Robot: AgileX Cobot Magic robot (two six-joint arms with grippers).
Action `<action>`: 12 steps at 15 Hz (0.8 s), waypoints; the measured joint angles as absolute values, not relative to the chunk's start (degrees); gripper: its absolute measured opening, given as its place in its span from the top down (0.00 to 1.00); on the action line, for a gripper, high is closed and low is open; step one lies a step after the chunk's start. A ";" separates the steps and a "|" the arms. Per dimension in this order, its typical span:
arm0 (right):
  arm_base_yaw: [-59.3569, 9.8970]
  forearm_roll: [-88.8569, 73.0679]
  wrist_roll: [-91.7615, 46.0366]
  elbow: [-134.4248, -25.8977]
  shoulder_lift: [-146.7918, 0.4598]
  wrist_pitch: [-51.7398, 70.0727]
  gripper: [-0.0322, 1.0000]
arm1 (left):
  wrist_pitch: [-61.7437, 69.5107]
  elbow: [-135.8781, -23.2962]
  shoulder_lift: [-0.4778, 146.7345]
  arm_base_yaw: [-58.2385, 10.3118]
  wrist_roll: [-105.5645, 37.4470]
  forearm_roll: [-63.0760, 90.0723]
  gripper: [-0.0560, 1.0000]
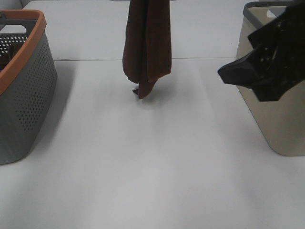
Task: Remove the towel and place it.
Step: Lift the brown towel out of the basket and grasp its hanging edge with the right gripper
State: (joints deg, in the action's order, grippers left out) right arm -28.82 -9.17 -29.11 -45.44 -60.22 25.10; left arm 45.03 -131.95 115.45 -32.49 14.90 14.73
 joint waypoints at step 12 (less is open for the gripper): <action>-39.82 22.98 -13.46 -45.49 -84.22 -2.75 0.44 | 45.03 -131.95 116.60 -32.49 16.39 15.01 0.95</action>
State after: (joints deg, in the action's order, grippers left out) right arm -39.82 22.98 -13.46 -45.49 -84.22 -2.75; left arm 45.03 -131.95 116.60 -32.49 16.39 15.01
